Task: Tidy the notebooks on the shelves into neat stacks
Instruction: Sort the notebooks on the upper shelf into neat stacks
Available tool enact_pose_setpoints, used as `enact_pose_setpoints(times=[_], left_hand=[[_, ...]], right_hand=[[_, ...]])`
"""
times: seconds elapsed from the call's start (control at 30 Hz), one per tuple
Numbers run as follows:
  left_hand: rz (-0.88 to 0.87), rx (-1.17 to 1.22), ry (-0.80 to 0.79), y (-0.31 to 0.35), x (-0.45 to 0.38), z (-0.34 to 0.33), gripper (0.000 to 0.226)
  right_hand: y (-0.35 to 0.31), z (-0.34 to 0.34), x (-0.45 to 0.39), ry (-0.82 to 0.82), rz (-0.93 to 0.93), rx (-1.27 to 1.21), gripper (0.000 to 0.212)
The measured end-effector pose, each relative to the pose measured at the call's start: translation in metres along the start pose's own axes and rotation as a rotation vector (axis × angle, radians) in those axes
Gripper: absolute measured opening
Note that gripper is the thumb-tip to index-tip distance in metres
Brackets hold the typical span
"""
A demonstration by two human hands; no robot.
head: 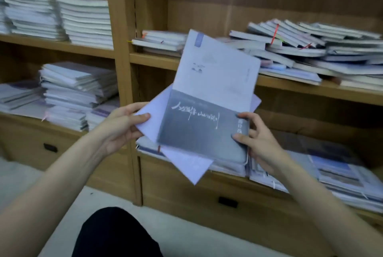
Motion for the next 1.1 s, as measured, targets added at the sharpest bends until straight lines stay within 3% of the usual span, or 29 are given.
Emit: enact_pose_setpoints(times=[0.17, 0.33, 0.53, 0.67, 0.8, 0.83, 0.9, 0.97, 1.03, 1.1], left_hand=[[0.084, -0.123, 0.067, -0.020, -0.002, 0.013, 0.017], [0.117, -0.294, 0.140, -0.004, -0.022, 0.009, 0.016], [0.122, -0.441, 0.071, 0.016, -0.045, 0.007, 0.014], [0.120, -0.502, 0.061, 0.016, -0.061, 0.006, 0.014], [0.147, -0.615, 0.011, 0.009, -0.071, 0.005, 0.014], [0.155, -0.655, -0.001, 0.008, -0.074, 0.004, 0.014], [0.163, -0.727, -0.037, 0.005, -0.080, -0.002, 0.014], [0.158, -0.778, -0.084, 0.004, -0.086, -0.008, 0.015], [0.114, -0.823, -0.123, 0.009, -0.094, -0.016, 0.015], [0.059, -0.858, -0.179, 0.015, -0.103, -0.028, 0.014]], right_hand=[[0.075, 0.004, 0.019, -0.049, -0.186, -0.056, 0.038], [0.105, 0.039, 0.026, 0.125, -0.259, -0.175, 0.034], [0.118, 0.084, 0.015, 0.405, -0.291, -0.202, 0.030], [0.117, 0.093, -0.025, 0.499, -0.289, -0.234, 0.030], [0.124, 0.092, -0.083, 0.318, -0.334, -0.261, 0.045], [0.129, 0.092, -0.093, 0.246, -0.402, -0.125, 0.050], [0.134, 0.100, -0.104, 0.179, -0.521, 0.436, 0.051], [0.127, 0.105, -0.108, 0.196, -0.464, 0.774, 0.050], [0.125, 0.095, -0.107, 0.096, -0.358, 0.733, 0.053], [0.124, 0.068, -0.097, -0.118, -0.291, 0.519, 0.066]])
Point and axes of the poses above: each hand's wrist, its own x-axis away from the middle knuckle, its own z-axis out of the back of the hand, y = z × x, the point moved 6 cm from there along -x, towards the middle knuckle, and after that the axes turned 7 degrees about -y, right-handed, at the moved point
